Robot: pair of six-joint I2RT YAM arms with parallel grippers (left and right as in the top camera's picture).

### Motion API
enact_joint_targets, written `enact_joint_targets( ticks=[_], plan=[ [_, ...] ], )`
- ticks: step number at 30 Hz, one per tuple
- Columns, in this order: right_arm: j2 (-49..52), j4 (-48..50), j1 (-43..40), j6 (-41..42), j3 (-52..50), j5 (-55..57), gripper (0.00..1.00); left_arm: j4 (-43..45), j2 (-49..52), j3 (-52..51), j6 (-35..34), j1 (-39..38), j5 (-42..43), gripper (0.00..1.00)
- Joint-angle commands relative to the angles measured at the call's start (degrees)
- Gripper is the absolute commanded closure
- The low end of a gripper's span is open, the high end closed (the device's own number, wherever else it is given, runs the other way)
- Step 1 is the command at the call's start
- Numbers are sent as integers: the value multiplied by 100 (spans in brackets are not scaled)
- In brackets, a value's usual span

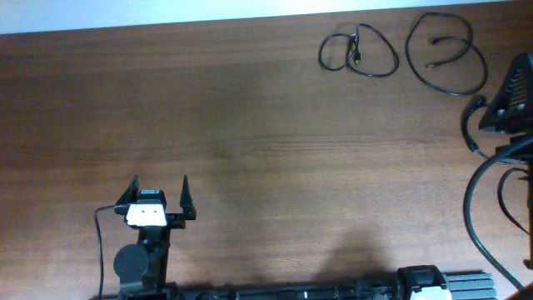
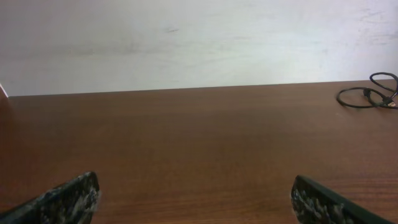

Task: Untangle cables

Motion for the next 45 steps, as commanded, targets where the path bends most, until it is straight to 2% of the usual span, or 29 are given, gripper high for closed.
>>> enact_joint_targets(
  ticks=[1,11,15,18,20,22,23,27,29,38,40,45],
  plan=[
    [-350,13,7,-35,44,-116,1,35,-31,-55,-57,-20,-46,1],
    [-2457,17,-787,-33,44,-284,1,31,-26,-55,-57,-20,-105,1],
    [-4155,-116,-546,-37,42,-35,1,31,-26,-55,-57,-20,-105,1],
    [-4260,-278,-422,-55,374,640,1,31,-26,-55,-57,-20,-105,1],
    [-4260,-136,-422,-52,264,599,1,31,-26,-55,-57,-20,-105,1],
    [-4260,907,-422,-55,-109,533,1,31,-26,-55,-57,-20,-105,1],
    [-4260,1064,-424,-55,-258,533,1,31,-26,-55,-57,-20,-105,1],
    [-4260,1582,-459,-55,-1213,-319,1,31,-26,-55,-57,-20,-105,1],
    [-4253,2404,-466,-50,-2406,-507,1,31,-26,-55,-57,-20,-105,1],
    [-4253,2382,-466,-48,-6789,-807,1,31,-26,-55,-57,-20,-105,1],
    [-4253,2667,-466,-50,-7455,-807,1,31,-26,-55,-57,-20,-105,1],
    [-4253,2601,-466,-48,-8019,-1019,1,31,-26,-55,-57,-20,-105,1]
  ],
)
